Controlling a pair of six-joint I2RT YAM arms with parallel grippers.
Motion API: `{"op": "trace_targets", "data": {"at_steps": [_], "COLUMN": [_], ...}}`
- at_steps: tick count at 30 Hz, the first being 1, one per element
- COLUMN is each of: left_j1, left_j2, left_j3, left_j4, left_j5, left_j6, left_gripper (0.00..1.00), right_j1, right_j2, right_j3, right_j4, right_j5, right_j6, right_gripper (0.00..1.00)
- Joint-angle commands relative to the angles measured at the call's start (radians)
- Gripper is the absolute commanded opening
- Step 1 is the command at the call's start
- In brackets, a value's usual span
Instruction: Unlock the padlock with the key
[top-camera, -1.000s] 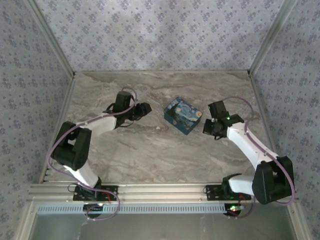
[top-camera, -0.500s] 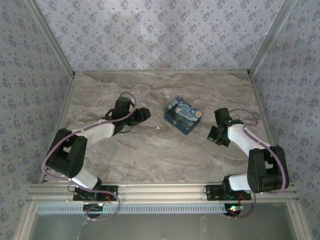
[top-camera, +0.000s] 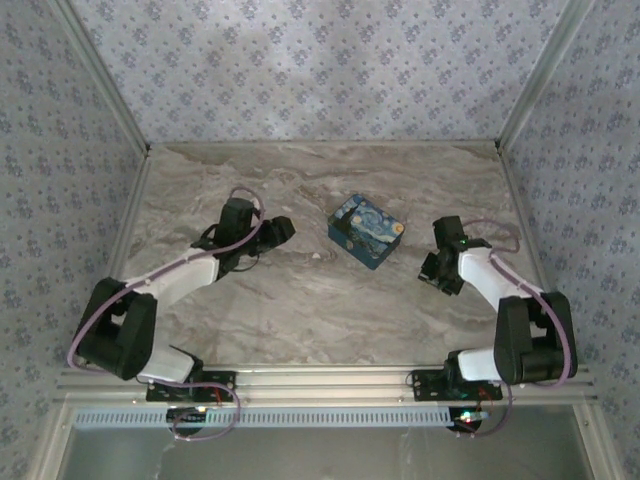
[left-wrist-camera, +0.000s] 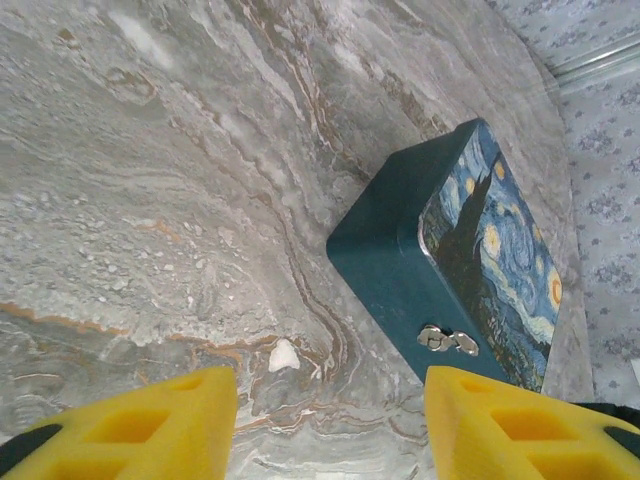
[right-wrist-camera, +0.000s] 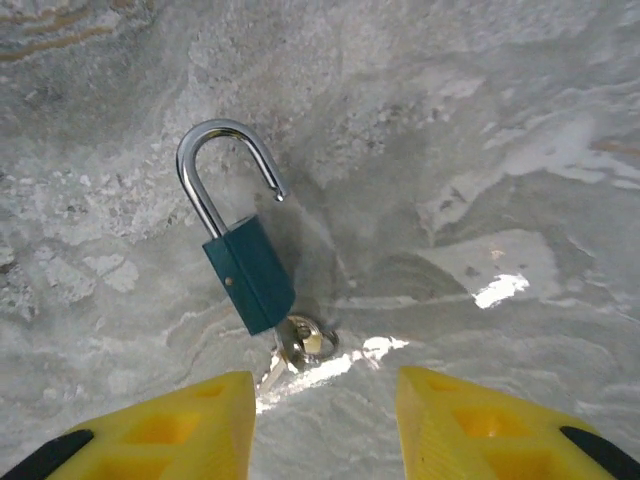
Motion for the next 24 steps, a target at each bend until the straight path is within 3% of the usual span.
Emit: {"op": "trace_targets", "data": {"at_steps": [1, 5, 6, 7, 14, 17, 19, 21, 24], "left_j1": [0.023, 0.054, 0.064, 0.073, 0.110, 0.116, 0.132, 0.137, 0.173], "left_j2": [-0.071, -0.139, -0.157, -0.173, -0.287, -0.323, -0.331, -0.318, -0.267], "left_j3": [-0.017, -0.036, -0.038, -0.039, -0.044, -0.054, -0.065, -0.063, -0.038], "left_j4": [-0.051, -0.098, -0.113, -0.132, -0.213, -0.238, -0.234, -0.233, -0.269], "left_j5": [-0.050, -0.084, -0.091, -0.104, -0.249, -0.430, -0.482, -0.545, -0.630], "left_j6": [0.041, 0.073, 0.086, 0.097, 0.268, 0.321, 0.443, 0.547, 0.598], "left_gripper": [0.55, 0.67, 0.70, 0.95, 0.98, 0.98, 0.98, 0.98, 0.98], "right_j1": [-0.008, -0.007, -0.007, -0.007, 0.006, 0.017, 0.022, 0.022, 0.040], "right_j2": [-0.062, -0.116, -0.127, -0.133, -0.132, -0.130, -0.119, -0.124, -0.151], "right_j3": [0.055, 0.090, 0.100, 0.110, 0.186, 0.195, 0.194, 0.149, 0.018], "right_j4": [-0.084, -0.118, -0.122, -0.121, -0.077, -0.024, 0.010, 0.105, 0.363], "right_j5": [0.042, 0.081, 0.092, 0.106, 0.212, 0.299, 0.383, 0.435, 0.561], "right_j6": [0.008, 0.008, 0.008, 0.000, -0.077, -0.114, -0.127, -0.171, -0.312], "right_gripper": [0.46, 0.54, 0.73, 1.00, 1.00, 1.00, 1.00, 1.00, 1.00]}}
